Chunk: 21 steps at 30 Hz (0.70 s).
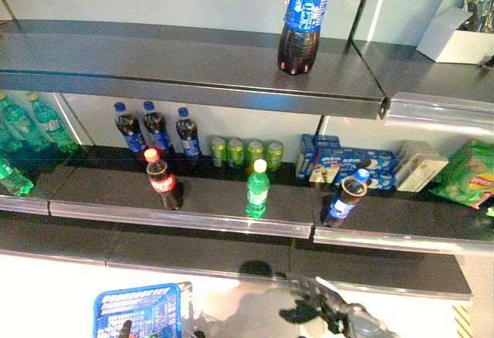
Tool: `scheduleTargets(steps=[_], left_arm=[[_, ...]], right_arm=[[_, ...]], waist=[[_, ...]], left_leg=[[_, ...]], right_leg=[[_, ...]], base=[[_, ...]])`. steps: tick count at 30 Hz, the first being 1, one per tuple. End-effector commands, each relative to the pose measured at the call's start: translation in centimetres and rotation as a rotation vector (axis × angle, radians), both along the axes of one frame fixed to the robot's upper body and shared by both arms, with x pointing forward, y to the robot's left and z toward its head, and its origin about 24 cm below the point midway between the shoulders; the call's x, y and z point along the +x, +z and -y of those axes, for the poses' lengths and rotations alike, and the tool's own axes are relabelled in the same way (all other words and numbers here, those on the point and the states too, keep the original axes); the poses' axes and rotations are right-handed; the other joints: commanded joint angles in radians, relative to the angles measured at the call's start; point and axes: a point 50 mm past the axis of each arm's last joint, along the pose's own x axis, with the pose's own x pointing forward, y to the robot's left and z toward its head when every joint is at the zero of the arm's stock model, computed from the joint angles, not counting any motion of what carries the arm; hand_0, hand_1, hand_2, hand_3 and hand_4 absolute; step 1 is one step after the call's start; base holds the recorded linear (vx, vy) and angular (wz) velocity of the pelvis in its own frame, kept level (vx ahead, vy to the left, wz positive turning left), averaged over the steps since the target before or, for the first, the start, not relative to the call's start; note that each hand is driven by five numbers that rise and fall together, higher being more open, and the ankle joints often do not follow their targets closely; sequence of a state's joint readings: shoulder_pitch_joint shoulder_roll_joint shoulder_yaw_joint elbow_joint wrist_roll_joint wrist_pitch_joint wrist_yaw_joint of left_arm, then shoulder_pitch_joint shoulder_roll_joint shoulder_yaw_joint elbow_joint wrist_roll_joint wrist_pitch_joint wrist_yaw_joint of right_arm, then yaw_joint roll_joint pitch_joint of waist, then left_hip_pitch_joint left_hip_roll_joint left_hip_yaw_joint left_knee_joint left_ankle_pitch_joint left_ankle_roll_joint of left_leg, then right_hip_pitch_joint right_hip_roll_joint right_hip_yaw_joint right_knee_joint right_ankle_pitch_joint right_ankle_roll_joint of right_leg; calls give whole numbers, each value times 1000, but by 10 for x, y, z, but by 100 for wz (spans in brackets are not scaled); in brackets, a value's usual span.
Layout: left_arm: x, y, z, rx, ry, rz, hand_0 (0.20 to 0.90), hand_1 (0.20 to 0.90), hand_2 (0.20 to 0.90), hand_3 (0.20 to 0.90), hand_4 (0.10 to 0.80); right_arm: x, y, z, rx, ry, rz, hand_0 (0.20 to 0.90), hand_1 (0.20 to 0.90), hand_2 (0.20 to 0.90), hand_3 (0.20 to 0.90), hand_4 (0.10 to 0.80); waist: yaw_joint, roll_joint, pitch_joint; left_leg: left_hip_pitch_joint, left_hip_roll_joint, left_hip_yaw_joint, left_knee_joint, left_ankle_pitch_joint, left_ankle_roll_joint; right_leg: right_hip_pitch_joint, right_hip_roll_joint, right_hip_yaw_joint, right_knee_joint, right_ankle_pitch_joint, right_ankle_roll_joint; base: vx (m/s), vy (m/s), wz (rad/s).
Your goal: Pick up the drink and place into the basket.
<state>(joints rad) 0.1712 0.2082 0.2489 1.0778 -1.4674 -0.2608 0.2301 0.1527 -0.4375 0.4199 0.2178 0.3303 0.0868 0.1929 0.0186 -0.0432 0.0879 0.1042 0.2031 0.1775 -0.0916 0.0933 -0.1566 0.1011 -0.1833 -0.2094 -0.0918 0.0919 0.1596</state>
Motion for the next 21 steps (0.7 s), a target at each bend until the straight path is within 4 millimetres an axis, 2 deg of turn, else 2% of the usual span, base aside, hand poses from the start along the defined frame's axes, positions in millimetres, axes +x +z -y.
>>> scheduleTargets(steps=[1,2,4,6,7,8,12,16,21], left_arm=[[41,7,-1,55,-110,105,300,300,300,200,100],[39,7,0,54,-100,108,300,300,300,200,100],[38,5,2,48,-96,115,300,300,300,200,100],[38,2,10,37,-91,123,300,300,300,200,100],[38,2,10,37,-91,124,300,300,300,200,100],[37,1,13,32,-92,123,300,300,300,200,100],[30,-3,19,19,-95,104,300,300,300,200,100],[19,-5,20,17,-96,70,300,300,300,200,100],[11,-6,18,19,-98,40,300,300,300,200,100]], right_arm=[[54,92,14,103,-40,481,900,900,900,900,800],[59,113,22,111,-71,595,900,900,900,900,800],[64,141,31,131,-135,733,900,900,900,900,800],[66,181,42,164,-247,956,900,900,900,900,800],[66,181,42,164,-248,956,900,900,900,900,800],[65,198,47,173,-303,1039,900,900,900,900,800],[56,234,62,213,-482,1256,900,900,900,900,800],[45,244,73,171,-615,1357,900,900,900,900,800],[45,239,79,150,-681,1323,900,900,900,900,800]], waist=[[-43,-11,27],[-53,-10,23],[-63,-8,19],[-74,-1,15],[-73,-2,13],[-76,2,12],[-73,8,-2],[-71,11,-9],[-67,10,-9]], left_leg=[[66,7,66,51,-93,24],[70,7,75,51,-100,28],[77,6,84,53,-110,32],[89,6,91,55,-127,37],[86,5,92,54,-124,37],[92,6,91,54,-131,39],[90,3,85,47,-133,40],[88,3,80,49,-134,38],[86,3,78,52,-134,37]], right_leg=[[-17,-52,-23,11,6,49],[-22,-52,-16,11,5,51],[-27,-53,-10,12,5,52],[-27,-54,-2,14,0,54],[-31,-54,-1,13,2,53],[-28,-53,1,15,-2,53],[-34,-51,4,16,-6,49],[-35,-52,2,21,-9,48],[-38,-53,-2,28,-10,47]], base=[[-33,21,-2],[-26,24,-7],[-11,22,-20],[-1,25,-23],[2,24,-14],[-1,14,-8],[9,13,-3],[25,9,-1],[0,0,0]])
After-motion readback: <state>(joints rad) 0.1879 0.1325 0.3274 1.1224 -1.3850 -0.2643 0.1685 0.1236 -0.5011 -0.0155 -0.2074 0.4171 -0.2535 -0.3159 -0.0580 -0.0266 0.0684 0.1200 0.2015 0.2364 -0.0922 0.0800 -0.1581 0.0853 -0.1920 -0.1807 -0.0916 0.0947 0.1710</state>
